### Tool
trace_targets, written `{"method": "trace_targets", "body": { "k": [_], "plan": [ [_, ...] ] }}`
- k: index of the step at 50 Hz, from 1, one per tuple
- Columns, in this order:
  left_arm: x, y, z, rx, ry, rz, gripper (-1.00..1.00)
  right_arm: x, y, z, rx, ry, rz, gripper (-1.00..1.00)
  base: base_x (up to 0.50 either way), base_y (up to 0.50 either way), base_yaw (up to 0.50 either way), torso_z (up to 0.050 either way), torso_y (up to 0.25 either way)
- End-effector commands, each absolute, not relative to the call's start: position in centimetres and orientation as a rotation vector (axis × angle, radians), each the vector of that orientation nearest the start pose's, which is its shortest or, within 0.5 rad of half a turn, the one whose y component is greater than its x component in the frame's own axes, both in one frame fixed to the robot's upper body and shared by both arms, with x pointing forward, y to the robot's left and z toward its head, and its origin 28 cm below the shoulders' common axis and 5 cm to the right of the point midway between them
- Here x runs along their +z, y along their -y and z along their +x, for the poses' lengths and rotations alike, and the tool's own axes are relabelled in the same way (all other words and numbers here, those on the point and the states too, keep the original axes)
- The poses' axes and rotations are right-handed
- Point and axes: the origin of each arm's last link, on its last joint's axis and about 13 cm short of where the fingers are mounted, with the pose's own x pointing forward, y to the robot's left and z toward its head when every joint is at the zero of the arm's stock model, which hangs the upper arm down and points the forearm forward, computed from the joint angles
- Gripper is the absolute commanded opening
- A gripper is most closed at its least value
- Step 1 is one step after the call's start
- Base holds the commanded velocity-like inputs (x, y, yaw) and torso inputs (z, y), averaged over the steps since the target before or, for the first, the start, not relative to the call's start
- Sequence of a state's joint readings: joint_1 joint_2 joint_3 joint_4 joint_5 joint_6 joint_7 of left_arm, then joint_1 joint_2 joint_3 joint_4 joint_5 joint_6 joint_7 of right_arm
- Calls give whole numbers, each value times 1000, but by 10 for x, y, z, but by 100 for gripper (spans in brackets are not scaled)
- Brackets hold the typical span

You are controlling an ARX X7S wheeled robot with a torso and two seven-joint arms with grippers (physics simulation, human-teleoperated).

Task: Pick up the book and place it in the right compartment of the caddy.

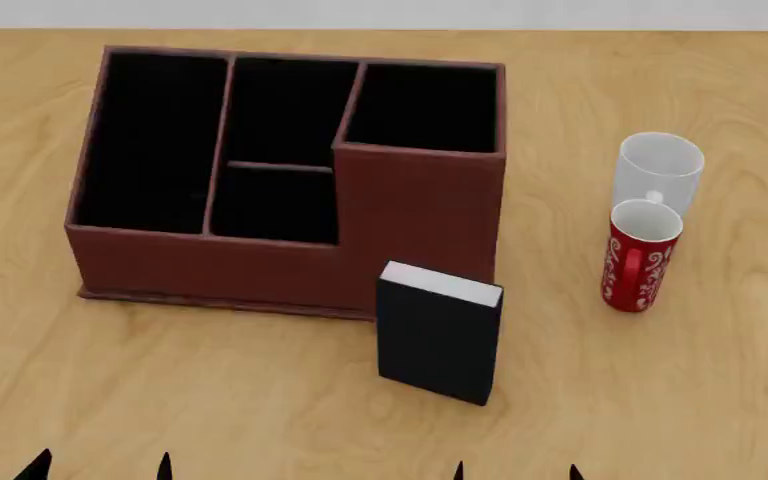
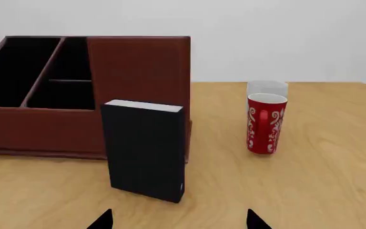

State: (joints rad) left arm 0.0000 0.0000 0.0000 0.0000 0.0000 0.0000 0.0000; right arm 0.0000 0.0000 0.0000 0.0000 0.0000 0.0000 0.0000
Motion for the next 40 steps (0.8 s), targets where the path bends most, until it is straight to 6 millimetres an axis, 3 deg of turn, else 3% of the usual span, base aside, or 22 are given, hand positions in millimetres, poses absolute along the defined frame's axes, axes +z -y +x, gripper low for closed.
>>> {"method": "trace_targets", "body": {
  "k": [1, 8, 16, 24, 30, 35, 40],
  "plan": [
    [13, -205, 211, 0, 0, 0, 100, 13, 96, 210, 0, 0, 0, 100, 0, 0, 0, 0, 0],
    [20, -207, 214, -3, 16, -27, 100, 29, 101, 207, 5, 65, 45, 100, 0, 0, 0, 23, 0],
    [75, -206, 235, -24, 109, -80, 100, 101, 118, 210, -33, 202, -11, 100, 0, 0, 0, 50, 0],
    [111, -211, 253, 17, 191, -122, 100, 136, 119, 225, -17, 280, -4, 100, 0, 0, 0, 50, 0],
    [117, -214, 257, 12, 207, -109, 100, 146, 124, 234, -16, 310, 12, 100, 0, 0, 0, 50, 0],
    [117, -215, 255, -16, 244, -97, 100, 139, 125, 233, 38, 306, 3, 100, 202, -173, 0, 50, 0],
    [120, -214, 249, -42, 263, -94, 100, 139, 125, 232, 62, 306, 8, 100, 368, -310, 0, 0, 0]
  ]
}}
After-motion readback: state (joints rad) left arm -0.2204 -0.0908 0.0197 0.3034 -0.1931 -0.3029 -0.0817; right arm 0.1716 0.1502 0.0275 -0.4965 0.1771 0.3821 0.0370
